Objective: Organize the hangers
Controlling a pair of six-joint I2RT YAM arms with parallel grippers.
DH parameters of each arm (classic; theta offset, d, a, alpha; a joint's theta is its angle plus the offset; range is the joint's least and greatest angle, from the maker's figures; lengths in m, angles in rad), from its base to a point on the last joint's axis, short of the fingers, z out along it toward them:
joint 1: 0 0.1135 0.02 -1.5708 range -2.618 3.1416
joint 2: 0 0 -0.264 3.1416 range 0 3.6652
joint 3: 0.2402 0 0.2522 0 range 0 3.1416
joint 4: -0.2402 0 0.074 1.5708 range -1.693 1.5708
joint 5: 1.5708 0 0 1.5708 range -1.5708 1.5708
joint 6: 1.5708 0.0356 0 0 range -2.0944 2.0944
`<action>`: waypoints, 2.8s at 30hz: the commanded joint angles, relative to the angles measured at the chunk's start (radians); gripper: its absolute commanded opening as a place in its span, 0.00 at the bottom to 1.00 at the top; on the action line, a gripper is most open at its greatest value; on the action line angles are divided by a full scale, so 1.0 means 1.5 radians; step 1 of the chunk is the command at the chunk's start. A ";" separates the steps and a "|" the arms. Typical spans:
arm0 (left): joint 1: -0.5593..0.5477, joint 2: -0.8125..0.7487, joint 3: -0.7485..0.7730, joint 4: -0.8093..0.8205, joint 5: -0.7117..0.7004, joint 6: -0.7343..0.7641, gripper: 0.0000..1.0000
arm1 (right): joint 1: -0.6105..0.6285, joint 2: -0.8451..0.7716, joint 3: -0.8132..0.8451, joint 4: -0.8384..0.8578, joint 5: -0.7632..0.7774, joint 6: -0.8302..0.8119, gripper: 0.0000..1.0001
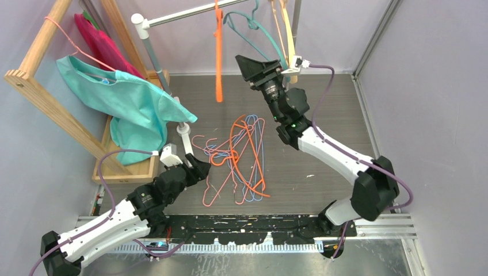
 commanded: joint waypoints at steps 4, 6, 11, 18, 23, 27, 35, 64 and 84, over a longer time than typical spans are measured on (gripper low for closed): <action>0.002 0.002 0.018 -0.003 -0.035 0.011 0.74 | 0.008 -0.135 -0.101 -0.066 0.036 -0.085 0.69; 0.003 0.009 0.017 -0.010 -0.037 0.009 0.75 | 0.025 -0.164 -0.134 -0.115 0.038 -0.118 0.68; 0.002 0.028 0.024 -0.036 -0.046 0.004 0.80 | 0.116 -0.222 -0.209 -0.280 0.086 -0.259 0.68; 0.003 0.049 0.049 -0.066 -0.053 0.027 0.92 | 0.261 -0.223 -0.269 -0.538 0.165 -0.374 0.66; 0.003 0.073 0.070 -0.084 -0.061 0.041 0.98 | 0.298 -0.236 -0.336 -0.586 0.155 -0.375 0.64; 0.002 0.091 0.080 -0.087 -0.055 0.042 0.98 | 0.303 -0.218 -0.362 -0.583 0.139 -0.366 0.62; 0.002 0.127 0.105 -0.124 -0.054 0.038 0.98 | 0.311 -0.114 -0.332 -0.552 0.096 -0.384 0.59; 0.003 0.079 0.063 -0.133 -0.052 0.017 0.98 | 0.312 -0.006 -0.346 -0.496 0.101 -0.367 0.29; 0.003 0.062 0.056 -0.144 -0.050 0.007 0.98 | 0.312 -0.217 -0.335 -0.525 0.055 -0.347 0.01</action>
